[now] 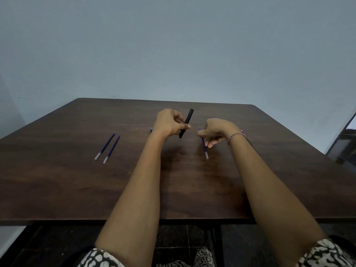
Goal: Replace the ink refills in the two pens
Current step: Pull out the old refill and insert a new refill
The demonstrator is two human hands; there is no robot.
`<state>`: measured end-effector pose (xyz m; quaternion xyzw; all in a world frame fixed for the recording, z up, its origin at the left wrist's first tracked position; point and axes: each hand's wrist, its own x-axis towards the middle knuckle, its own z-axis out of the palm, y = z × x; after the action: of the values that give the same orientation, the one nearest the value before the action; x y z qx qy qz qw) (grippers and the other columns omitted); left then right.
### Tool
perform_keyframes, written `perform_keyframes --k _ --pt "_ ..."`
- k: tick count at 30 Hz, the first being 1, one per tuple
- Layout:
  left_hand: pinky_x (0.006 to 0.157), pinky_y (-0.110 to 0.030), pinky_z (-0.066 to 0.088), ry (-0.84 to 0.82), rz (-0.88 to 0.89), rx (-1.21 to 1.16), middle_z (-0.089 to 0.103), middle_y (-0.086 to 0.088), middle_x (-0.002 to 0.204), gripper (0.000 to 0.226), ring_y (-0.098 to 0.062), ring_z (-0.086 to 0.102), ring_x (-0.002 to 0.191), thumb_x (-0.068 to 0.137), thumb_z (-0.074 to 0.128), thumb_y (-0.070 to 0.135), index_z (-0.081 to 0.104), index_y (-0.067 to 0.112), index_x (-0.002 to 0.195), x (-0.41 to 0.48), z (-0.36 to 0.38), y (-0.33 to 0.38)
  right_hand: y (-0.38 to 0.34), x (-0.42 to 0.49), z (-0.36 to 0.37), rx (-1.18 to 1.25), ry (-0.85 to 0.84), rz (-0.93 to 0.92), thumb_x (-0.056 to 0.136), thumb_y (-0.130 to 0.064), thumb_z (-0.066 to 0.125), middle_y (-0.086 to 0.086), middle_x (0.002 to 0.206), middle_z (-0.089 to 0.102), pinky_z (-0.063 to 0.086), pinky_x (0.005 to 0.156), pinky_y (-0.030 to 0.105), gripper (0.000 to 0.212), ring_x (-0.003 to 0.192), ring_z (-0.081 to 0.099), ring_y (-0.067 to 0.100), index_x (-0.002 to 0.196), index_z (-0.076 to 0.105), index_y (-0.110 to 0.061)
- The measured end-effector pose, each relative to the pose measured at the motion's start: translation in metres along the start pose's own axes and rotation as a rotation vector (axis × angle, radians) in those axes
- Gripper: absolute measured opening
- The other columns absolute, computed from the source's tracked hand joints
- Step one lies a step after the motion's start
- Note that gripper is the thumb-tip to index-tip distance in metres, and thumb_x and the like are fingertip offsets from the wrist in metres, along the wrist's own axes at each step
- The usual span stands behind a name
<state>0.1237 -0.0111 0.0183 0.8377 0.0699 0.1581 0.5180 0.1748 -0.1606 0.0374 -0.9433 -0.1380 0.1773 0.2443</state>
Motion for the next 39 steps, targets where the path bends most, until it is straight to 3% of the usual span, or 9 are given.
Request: perform_keyframes --k 3,5,7,11,14,18,22,33,39 --pt "0.060 -0.024 0.057 -0.001 0.006 0.007 0.064 -0.002 0.071 0.023 -0.014 0.067 0.072 0.067 0.082 0.009 0.061 0.012 0.077 0.000 0.000 -0.001 0.004 0.008 -0.003 0.032 0.170 -0.090 0.094 -0.024 0.050 0.004 0.047 0.065 0.049 0.046 0.019 0.032 0.037 0.057 0.009 0.070 0.055 -0.004" --pt "0.057 -0.022 0.055 0.001 0.020 0.018 0.064 0.000 0.069 0.022 -0.011 0.066 0.067 0.067 0.082 0.009 0.063 0.011 0.078 0.001 0.000 -0.002 0.008 0.011 -0.006 0.104 0.323 -0.171 0.092 -0.021 0.052 0.009 0.054 0.068 0.052 0.052 0.022 0.030 0.036 0.056 0.007 0.065 0.055 -0.007" --pt "0.056 -0.022 0.054 0.006 0.038 0.033 0.064 0.001 0.066 0.023 -0.010 0.065 0.065 0.067 0.083 0.009 0.061 0.015 0.073 0.001 0.000 -0.003 0.009 0.013 -0.006 0.333 0.444 -0.238 0.089 -0.014 0.054 0.015 0.063 0.069 0.056 0.051 0.025 0.020 0.040 0.062 0.009 0.072 0.055 -0.005" --pt "0.053 -0.021 0.054 0.027 0.056 0.092 0.062 0.004 0.062 0.023 -0.006 0.061 0.058 0.065 0.084 0.010 0.063 0.013 0.072 0.005 -0.001 -0.006 0.008 0.012 -0.009 0.752 0.662 -0.359 0.087 -0.008 0.053 0.011 0.058 0.065 0.051 0.043 0.020 0.004 0.046 0.067 0.016 0.086 0.052 -0.005" --pt "0.063 -0.027 0.057 0.044 0.060 0.149 0.062 0.004 0.062 0.022 -0.009 0.062 0.060 0.064 0.085 0.012 0.065 0.013 0.073 0.008 -0.001 -0.009 0.006 0.007 -0.013 0.993 0.746 -0.417 0.088 -0.010 0.052 0.012 0.059 0.065 0.052 0.046 0.022 0.003 0.049 0.068 0.021 0.089 0.050 -0.007" --pt "0.069 -0.029 0.057 0.063 0.084 0.228 0.064 0.002 0.064 0.023 -0.010 0.059 0.057 0.063 0.086 0.015 0.064 0.017 0.069 0.011 -0.001 -0.012 0.001 0.002 -0.015 1.119 0.788 -0.478 0.091 -0.011 0.049 0.013 0.065 0.066 0.052 0.048 0.023 0.008 0.051 0.069 0.022 0.083 0.048 -0.014" --pt "0.069 -0.027 0.055 0.075 0.092 0.245 0.067 -0.001 0.067 0.024 -0.006 0.056 0.053 0.062 0.086 0.015 0.063 0.019 0.068 0.012 -0.001 -0.012 -0.001 0.002 -0.012 1.087 0.765 -0.515 0.091 -0.010 0.048 0.013 0.065 0.066 0.052 0.048 0.022 0.008 0.053 0.069 0.022 0.083 0.047 -0.013" --pt "0.071 -0.031 0.056 0.115 0.099 0.306 0.059 0.011 0.058 0.023 -0.011 0.061 0.062 0.063 0.084 0.017 0.063 0.024 0.065 0.008 -0.005 -0.009 -0.002 0.003 -0.010 1.028 0.707 -0.524 0.092 -0.008 0.048 0.012 0.065 0.066 0.052 0.048 0.021 0.001 0.052 0.069 0.020 0.091 0.047 -0.008" --pt "0.073 -0.033 0.056 0.144 0.097 0.282 0.058 0.013 0.060 0.018 -0.012 0.060 0.065 0.065 0.084 0.016 0.069 0.019 0.075 0.006 -0.007 -0.008 0.000 0.004 -0.008 1.003 0.686 -0.519 0.092 -0.009 0.048 0.010 0.065 0.067 0.052 0.049 0.020 0.003 0.054 0.070 0.019 0.090 0.048 -0.008"
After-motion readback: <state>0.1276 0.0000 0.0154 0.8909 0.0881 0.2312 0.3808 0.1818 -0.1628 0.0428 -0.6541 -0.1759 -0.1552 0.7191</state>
